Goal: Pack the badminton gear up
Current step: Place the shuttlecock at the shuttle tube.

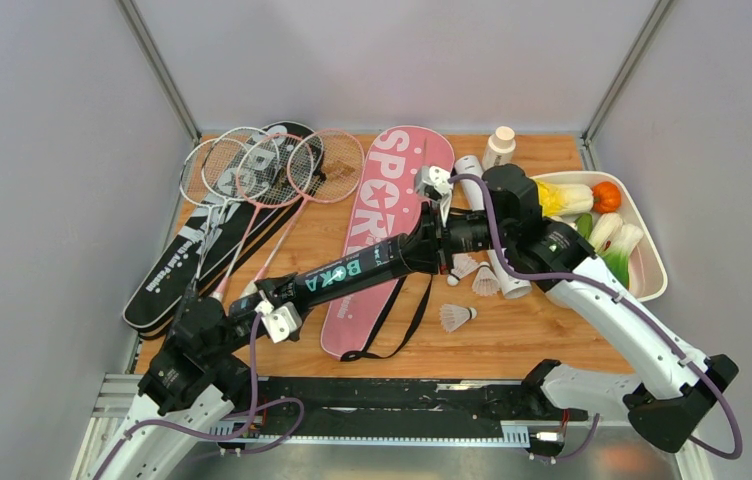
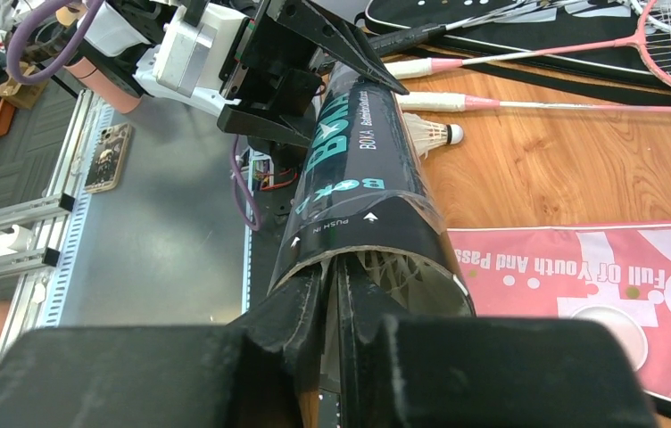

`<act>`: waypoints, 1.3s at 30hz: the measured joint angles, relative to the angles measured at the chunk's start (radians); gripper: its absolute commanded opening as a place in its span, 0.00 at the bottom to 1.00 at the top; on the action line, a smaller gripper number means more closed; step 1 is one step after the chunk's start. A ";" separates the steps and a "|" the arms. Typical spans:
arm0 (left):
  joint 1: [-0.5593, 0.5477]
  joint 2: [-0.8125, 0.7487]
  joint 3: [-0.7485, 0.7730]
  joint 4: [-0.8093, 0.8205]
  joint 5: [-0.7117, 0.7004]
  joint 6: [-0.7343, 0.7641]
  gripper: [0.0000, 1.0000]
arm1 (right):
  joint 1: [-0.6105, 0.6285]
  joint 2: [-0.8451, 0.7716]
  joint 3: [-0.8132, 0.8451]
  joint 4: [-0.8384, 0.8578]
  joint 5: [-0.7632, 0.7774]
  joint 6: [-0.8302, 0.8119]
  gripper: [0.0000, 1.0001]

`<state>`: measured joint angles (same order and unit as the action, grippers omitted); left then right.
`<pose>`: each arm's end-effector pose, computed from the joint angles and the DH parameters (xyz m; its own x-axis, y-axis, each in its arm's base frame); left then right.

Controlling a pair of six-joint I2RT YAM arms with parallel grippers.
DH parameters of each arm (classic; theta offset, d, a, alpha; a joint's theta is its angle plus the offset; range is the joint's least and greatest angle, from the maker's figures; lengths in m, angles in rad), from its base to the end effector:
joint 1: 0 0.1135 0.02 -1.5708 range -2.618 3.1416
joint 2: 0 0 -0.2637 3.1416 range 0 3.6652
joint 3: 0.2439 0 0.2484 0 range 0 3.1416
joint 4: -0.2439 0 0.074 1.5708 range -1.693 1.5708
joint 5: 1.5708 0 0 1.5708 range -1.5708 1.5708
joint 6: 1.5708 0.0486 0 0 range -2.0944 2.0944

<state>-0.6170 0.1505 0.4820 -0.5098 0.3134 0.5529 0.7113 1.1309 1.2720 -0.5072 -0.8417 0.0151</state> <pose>0.0615 -0.0620 0.2669 0.2959 0.4026 -0.8662 0.7550 0.4570 0.4703 0.1561 0.1823 0.4073 -0.2857 -0.2329 -0.9296 -0.9582 0.0536 0.2810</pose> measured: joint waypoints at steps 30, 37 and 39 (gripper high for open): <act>-0.003 -0.053 -0.044 0.112 -0.035 -0.059 0.00 | 0.013 -0.139 -0.025 0.129 0.267 0.181 0.50; -0.003 -0.056 -0.055 0.125 -0.035 -0.075 0.00 | 0.015 -0.122 -0.013 0.124 0.302 0.201 0.28; -0.003 -0.057 -0.057 0.126 -0.035 -0.076 0.00 | 0.015 -0.116 -0.011 0.127 0.300 0.208 0.18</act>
<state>-0.6201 0.0933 0.4252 -0.3840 0.2783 0.4767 0.7261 1.0149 1.2613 -0.3801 -0.5419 0.2234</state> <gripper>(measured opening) 0.727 0.314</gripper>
